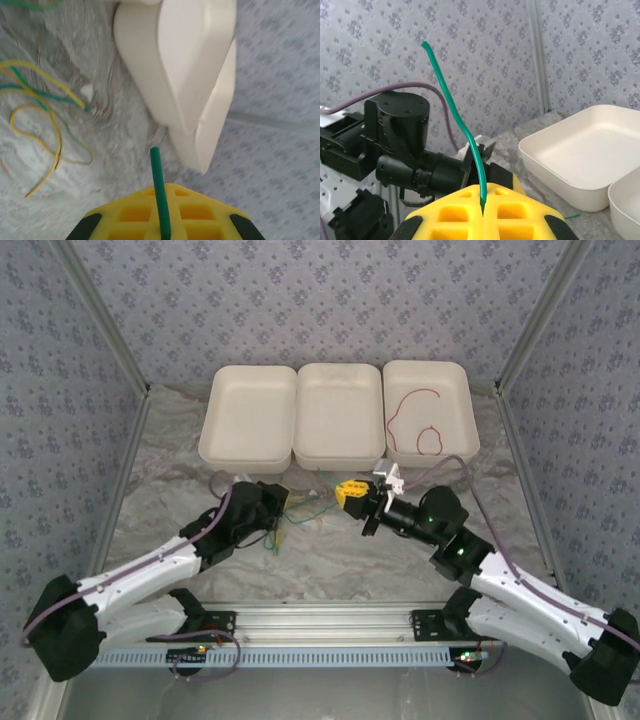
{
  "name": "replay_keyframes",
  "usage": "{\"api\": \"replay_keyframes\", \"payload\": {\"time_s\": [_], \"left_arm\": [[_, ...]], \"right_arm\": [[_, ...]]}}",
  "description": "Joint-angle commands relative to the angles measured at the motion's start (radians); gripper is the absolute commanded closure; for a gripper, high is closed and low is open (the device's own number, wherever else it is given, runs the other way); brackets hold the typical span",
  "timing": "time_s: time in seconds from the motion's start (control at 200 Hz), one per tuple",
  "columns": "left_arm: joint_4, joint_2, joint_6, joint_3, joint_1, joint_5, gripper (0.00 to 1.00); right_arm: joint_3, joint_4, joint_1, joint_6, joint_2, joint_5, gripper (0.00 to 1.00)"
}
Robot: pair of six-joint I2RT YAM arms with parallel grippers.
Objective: Untangle the cables
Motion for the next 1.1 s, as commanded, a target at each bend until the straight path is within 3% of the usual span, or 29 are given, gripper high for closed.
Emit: {"api": "replay_keyframes", "payload": {"time_s": [0.0,0.105,0.17,0.225,0.275,0.425,0.695,0.914,0.959,1.039,1.094], "left_arm": [[0.041,-0.071,-0.135,-0.030,0.019,-0.204,1.00],[0.060,-0.102,-0.141,-0.015,0.036,-0.259,1.00],[0.080,-0.101,-0.126,0.003,0.043,-0.264,1.00],[0.098,-0.091,-0.095,0.023,0.043,-0.262,1.00],[0.082,-0.076,-0.063,0.055,0.046,-0.242,1.00],[0.058,-0.032,-0.044,0.081,0.035,-0.173,1.00],[0.075,0.021,-0.106,0.040,-0.132,-0.291,1.00],[0.081,0.054,-0.104,0.064,-0.172,-0.357,1.00],[0.063,0.051,-0.072,0.086,-0.162,-0.354,1.00],[0.019,0.029,0.026,0.137,-0.132,-0.342,1.00],[0.009,0.019,0.131,0.178,-0.100,-0.312,1.00]], "right_arm": [[-0.100,0.294,0.096,0.102,-0.028,0.327,1.00],[-0.201,0.396,0.180,0.280,-0.011,0.622,1.00],[-0.208,0.299,0.188,0.509,-0.012,0.766,1.00],[-0.172,0.057,0.190,0.774,-0.025,0.895,1.00],[-0.143,-0.109,0.189,0.960,-0.029,0.957,1.00],[-0.161,-0.182,0.185,1.259,-0.048,1.079,1.00],[-0.110,-0.035,-0.026,1.328,-0.020,1.057,1.00],[-0.085,-0.070,-0.060,1.437,0.008,1.041,1.00],[-0.059,-0.185,-0.078,1.443,-0.012,0.993,0.87],[-0.010,-0.388,-0.102,1.316,-0.089,0.944,0.51],[0.019,-0.529,-0.106,1.183,-0.154,0.944,0.39]]}}
